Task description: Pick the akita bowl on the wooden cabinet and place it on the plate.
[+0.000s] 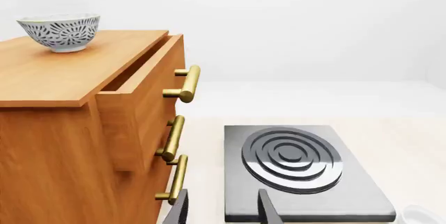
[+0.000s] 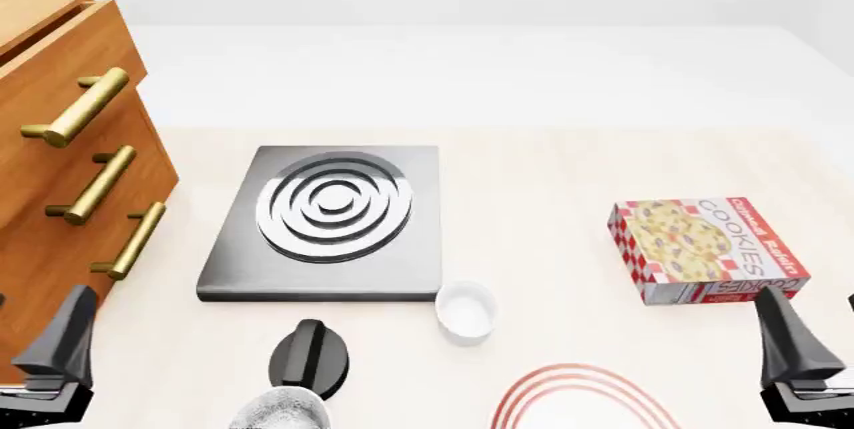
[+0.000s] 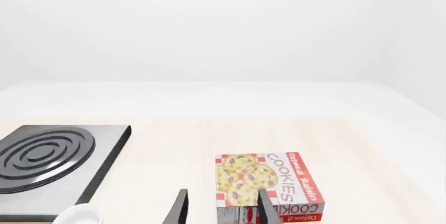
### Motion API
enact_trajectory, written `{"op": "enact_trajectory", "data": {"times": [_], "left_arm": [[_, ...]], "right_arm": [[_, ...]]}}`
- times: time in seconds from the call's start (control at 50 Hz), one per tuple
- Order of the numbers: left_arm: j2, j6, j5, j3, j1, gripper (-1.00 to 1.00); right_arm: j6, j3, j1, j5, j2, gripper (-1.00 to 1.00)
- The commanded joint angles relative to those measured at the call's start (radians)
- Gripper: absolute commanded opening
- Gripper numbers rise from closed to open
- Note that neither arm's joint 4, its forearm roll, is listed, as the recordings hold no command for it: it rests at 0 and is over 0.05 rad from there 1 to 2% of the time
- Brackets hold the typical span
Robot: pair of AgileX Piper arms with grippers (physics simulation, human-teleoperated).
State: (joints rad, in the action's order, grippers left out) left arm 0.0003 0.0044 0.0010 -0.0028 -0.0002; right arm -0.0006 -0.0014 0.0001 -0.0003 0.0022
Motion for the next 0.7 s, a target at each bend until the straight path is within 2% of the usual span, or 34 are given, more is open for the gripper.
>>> {"op": "enact_trajectory", "data": {"times": [0.02, 0.34, 0.38, 0.7], "left_arm": [[0.000, 0.021, -0.006, -0.014, -0.006, 1.00], [0.000, 0.024, 0.043, -0.032, -0.030, 1.00], [0.000, 0.045, 0.043, -0.045, -0.037, 1.00], [0.000, 0.065, 0.179, -0.229, -0.090, 1.00]], "right_arm": [[-0.002, -0.003, 0.000, 0.000, 0.004, 1.00], [-0.006, -0.002, 0.001, 0.001, 0.002, 1.00], [-0.006, -0.002, 0.001, 0.001, 0.001, 1.00], [-0.005, -0.002, 0.001, 0.002, 0.000, 1.00]]}}
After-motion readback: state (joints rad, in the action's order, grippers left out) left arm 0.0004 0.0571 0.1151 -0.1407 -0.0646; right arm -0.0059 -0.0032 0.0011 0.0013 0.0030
